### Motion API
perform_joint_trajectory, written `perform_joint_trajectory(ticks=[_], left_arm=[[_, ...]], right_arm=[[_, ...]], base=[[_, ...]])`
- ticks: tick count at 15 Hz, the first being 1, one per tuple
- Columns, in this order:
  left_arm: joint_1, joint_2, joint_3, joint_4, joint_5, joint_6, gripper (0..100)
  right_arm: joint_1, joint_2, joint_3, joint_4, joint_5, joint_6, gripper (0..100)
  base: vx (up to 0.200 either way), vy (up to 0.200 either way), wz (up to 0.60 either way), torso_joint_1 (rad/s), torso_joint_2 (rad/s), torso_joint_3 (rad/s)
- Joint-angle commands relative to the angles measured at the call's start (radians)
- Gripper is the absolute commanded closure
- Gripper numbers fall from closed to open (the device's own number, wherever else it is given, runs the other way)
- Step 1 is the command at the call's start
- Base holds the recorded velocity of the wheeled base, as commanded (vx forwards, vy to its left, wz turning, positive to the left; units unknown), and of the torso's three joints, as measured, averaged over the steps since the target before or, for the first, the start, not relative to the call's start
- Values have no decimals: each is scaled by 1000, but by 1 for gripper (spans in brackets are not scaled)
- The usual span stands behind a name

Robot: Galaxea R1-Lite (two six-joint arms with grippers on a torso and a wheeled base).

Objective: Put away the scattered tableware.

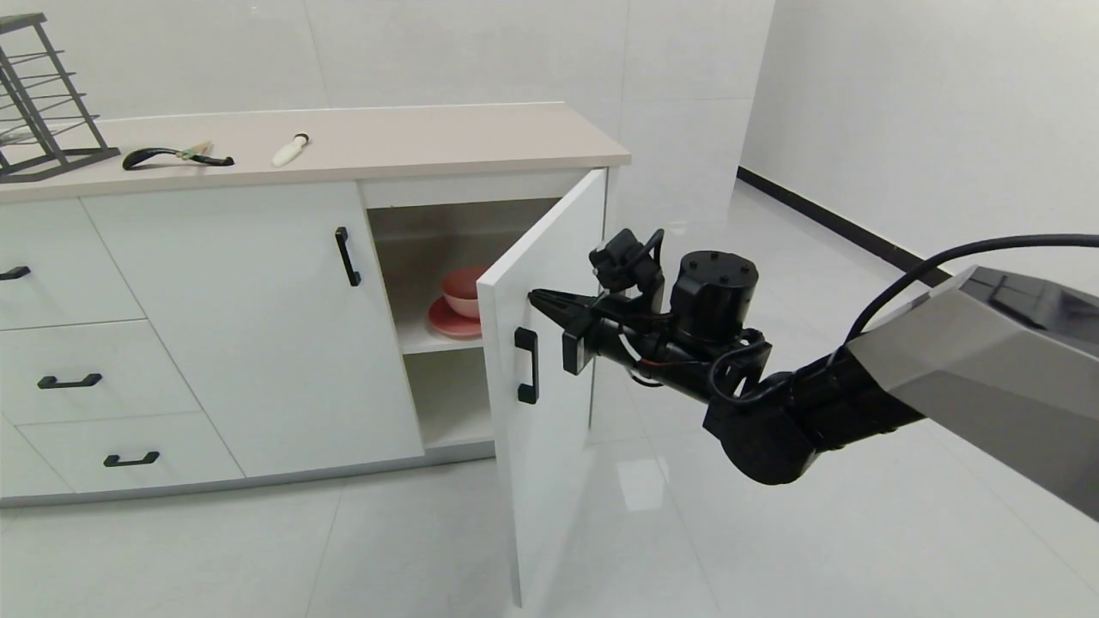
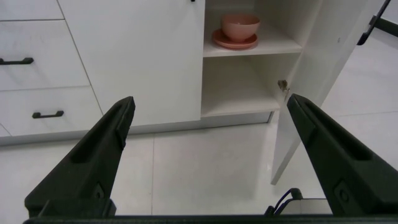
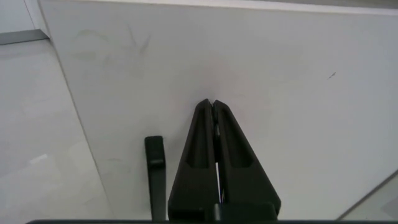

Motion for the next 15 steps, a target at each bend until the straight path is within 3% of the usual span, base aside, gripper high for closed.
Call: perform_joint_trajectory(ticks=[1,11,14,15], left_arm=[[0,0,0,-2,0,0,0],[0,0,0,0,0,0,0],[0,0,0,-2,0,0,0],[0,0,0,-2,0,0,0]], right_arm=[[-1,61,-41,-40,0,-1,100],[-5,196,-224,-103,0,15,100],[-1,120,-184,-129,3,33,100],[1,41,-90,-136,5,32,100]], base=[[0,0,0,0,0,0],[0,0,0,0,0,0],[0,0,0,0,0,0],[0,0,0,0,0,0]])
